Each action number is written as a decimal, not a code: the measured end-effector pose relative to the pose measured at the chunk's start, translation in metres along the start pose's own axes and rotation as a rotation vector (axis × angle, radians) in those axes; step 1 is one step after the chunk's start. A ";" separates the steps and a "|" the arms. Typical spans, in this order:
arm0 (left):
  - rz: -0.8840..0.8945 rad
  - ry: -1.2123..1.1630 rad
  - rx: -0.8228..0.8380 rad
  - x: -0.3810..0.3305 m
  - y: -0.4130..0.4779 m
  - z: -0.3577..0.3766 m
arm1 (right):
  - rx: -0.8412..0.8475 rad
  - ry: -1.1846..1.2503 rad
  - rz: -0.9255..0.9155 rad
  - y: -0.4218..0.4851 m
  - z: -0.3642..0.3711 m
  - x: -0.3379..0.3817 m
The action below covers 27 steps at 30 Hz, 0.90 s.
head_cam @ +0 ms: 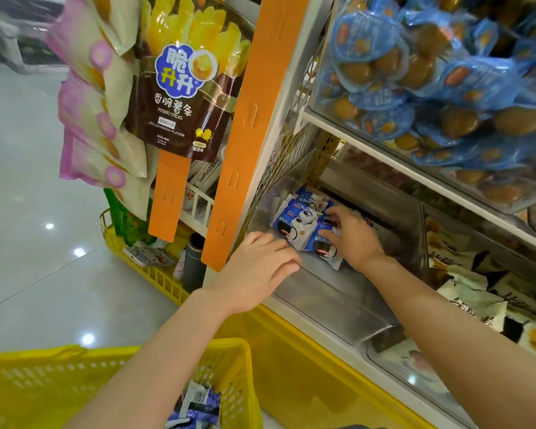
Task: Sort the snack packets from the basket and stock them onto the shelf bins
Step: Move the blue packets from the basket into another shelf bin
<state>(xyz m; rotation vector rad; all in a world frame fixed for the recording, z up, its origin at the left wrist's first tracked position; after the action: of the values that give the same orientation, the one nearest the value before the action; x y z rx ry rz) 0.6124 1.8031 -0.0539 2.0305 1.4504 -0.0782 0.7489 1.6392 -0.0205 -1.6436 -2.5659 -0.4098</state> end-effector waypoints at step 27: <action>-0.844 -0.014 0.359 0.102 -0.275 0.070 | 0.680 0.152 -0.199 -0.197 0.246 0.111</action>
<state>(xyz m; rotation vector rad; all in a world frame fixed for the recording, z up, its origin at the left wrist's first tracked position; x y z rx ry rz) 0.4348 1.9041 -0.2756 1.5059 2.3111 -0.7399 0.5454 1.7235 -0.2718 -1.0774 -2.3688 0.2983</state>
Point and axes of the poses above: each hand's wrist, its own y-axis towards the middle knuckle, its own z-axis out of the palm, x = y × z, the point moved 1 cm from there along y, towards the middle knuckle, and after that the axes turned 3 degrees about -x, right-handed, at the moved point
